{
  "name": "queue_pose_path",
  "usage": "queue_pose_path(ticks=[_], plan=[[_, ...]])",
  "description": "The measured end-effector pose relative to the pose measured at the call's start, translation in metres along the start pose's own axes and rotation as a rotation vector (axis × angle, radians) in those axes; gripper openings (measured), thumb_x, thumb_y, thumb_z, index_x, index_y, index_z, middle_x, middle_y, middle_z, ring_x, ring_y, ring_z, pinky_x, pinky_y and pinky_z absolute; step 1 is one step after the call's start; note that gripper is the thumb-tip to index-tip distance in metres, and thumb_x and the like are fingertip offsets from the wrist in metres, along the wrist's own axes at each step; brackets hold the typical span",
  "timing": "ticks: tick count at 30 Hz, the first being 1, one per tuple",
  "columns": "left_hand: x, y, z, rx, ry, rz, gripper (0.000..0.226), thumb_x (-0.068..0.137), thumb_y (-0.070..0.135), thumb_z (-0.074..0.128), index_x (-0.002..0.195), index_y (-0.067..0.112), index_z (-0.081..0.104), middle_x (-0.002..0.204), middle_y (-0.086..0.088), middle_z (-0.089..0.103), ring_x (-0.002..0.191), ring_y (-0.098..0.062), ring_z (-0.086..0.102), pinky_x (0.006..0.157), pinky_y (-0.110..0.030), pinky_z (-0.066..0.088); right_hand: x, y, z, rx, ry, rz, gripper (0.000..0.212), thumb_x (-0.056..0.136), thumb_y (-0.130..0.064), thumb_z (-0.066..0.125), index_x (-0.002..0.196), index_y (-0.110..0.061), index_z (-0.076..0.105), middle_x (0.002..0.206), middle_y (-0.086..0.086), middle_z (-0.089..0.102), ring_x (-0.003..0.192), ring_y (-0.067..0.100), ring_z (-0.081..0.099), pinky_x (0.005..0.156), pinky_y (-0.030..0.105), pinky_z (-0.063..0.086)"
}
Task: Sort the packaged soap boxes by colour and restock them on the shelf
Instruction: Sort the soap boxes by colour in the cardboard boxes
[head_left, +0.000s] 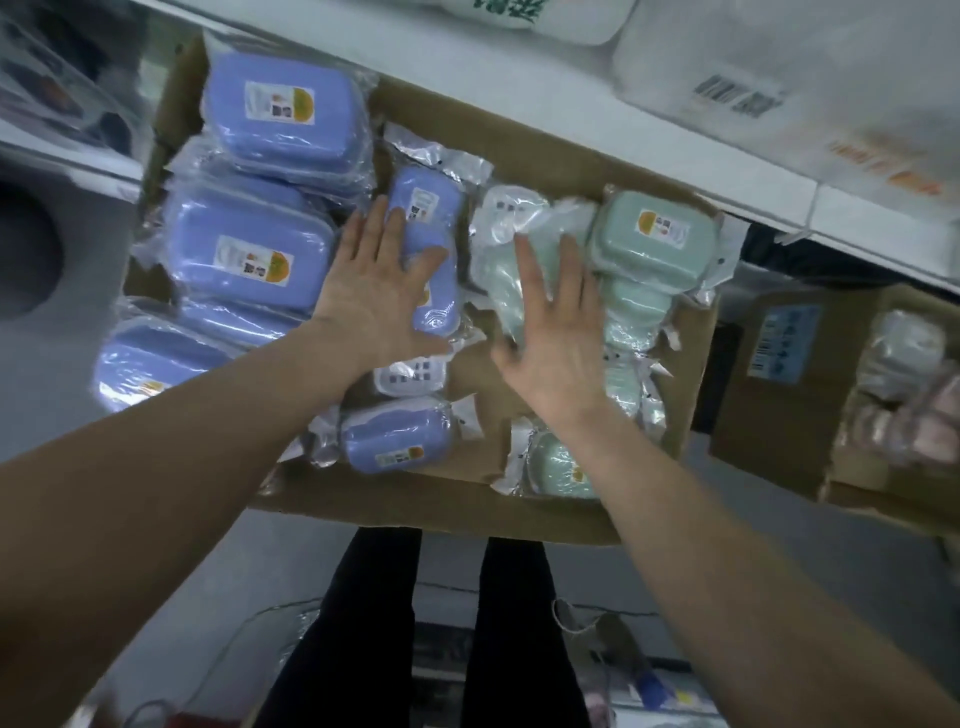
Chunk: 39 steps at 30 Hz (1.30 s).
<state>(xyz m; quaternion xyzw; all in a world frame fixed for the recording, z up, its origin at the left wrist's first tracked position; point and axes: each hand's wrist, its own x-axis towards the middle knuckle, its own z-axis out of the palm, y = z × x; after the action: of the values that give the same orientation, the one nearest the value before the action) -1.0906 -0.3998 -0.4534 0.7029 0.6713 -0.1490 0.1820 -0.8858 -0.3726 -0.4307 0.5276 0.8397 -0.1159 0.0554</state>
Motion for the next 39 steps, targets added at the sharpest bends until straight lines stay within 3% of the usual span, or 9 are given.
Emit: queue_pose_path(ticks=[2,7,14,16,21,29,33,35,39], plan=[[0.003,0.006,-0.005,-0.069,0.098,0.012,0.092,0.076,0.08,0.037,0.142,0.016,0.039,0.156,-0.027,0.014,0.146,-0.042,0.004,0.119,-0.053,0.003,-0.041,0.022,0.008,0.013,-0.043,0.052,0.096,0.078,-0.041,0.067,0.156,-0.021,0.015,0.157,0.025,0.017,0.144,0.042,0.022,0.117,0.051,0.024],[0.038,0.033,-0.01,-0.1,0.227,0.174,0.055,0.074,0.04,0.075,0.112,0.002,0.061,0.12,-0.027,0.055,0.116,-0.044,0.05,0.109,-0.054,0.029,-0.094,0.08,0.025,0.092,-0.113,0.279,0.091,0.08,-0.037,0.07,0.154,-0.017,0.021,0.156,0.025,0.018,0.139,0.045,0.027,0.109,0.058,0.035],[0.082,0.086,0.001,0.027,0.037,0.125,0.047,0.089,0.024,0.059,0.128,0.0,0.05,0.131,-0.02,0.046,0.125,-0.037,0.039,0.105,-0.044,0.03,-0.075,0.107,0.049,0.062,-0.071,0.315,0.069,0.091,-0.048,0.055,0.146,-0.011,0.038,0.149,0.029,0.031,0.132,0.046,0.038,0.107,0.054,0.037],[0.089,0.091,0.006,0.064,0.066,0.061,0.038,0.089,0.006,0.052,0.126,-0.001,0.049,0.129,-0.02,0.047,0.123,-0.038,0.041,0.098,-0.044,0.038,-0.072,0.108,0.051,0.033,0.003,0.289,0.063,0.094,-0.05,0.046,0.142,-0.01,0.042,0.144,0.03,0.037,0.131,0.045,0.04,0.107,0.054,0.038],[0.083,0.089,-0.004,-0.034,0.103,0.024,0.024,0.088,0.012,0.057,0.11,0.002,0.058,0.11,-0.019,0.058,0.104,-0.037,0.055,0.072,-0.039,0.042,-0.071,0.111,0.037,0.093,0.165,0.165,0.046,0.098,-0.035,0.046,0.136,-0.009,0.051,0.14,0.023,0.046,0.128,0.041,0.045,0.103,0.051,0.041],[0.027,0.088,-0.053,-0.796,0.495,-0.288,0.019,0.097,0.021,0.053,0.101,0.003,0.055,0.094,-0.012,0.061,0.082,-0.025,0.054,0.069,-0.027,0.033,-0.061,0.094,-0.009,0.316,0.134,0.065,0.07,0.089,-0.036,0.067,0.146,-0.011,0.037,0.148,0.019,0.038,0.137,0.034,0.037,0.111,0.044,0.038],[-0.001,0.098,-0.068,-1.135,0.266,-0.337,0.015,0.098,0.026,0.052,0.088,0.015,0.049,0.08,0.002,0.051,0.068,-0.011,0.045,0.064,-0.012,0.037,-0.049,0.081,-0.033,0.294,0.089,-0.029,0.1,0.077,-0.042,0.078,0.155,-0.014,0.021,0.158,0.016,0.024,0.146,0.032,0.023,0.118,0.043,0.024],[-0.013,0.103,-0.064,-1.334,0.094,-0.295,0.016,0.098,0.027,0.051,0.084,0.018,0.053,0.074,0.002,0.049,0.063,-0.007,0.044,0.063,-0.019,0.04,-0.049,0.077,-0.039,0.302,0.057,-0.091,0.104,0.075,-0.044,0.079,0.155,-0.015,0.018,0.158,0.014,0.023,0.147,0.032,0.022,0.118,0.048,0.026],[-0.03,0.107,-0.044,-1.34,0.025,-0.328,0.019,0.098,0.025,0.052,0.102,0.008,0.06,0.085,-0.001,0.057,0.07,-0.01,0.049,0.071,-0.031,0.045,-0.064,0.078,-0.032,0.283,0.036,-0.141,0.103,0.072,-0.044,0.079,0.153,-0.008,0.025,0.14,0.017,0.045,0.124,0.034,0.048,0.105,0.048,0.041]])
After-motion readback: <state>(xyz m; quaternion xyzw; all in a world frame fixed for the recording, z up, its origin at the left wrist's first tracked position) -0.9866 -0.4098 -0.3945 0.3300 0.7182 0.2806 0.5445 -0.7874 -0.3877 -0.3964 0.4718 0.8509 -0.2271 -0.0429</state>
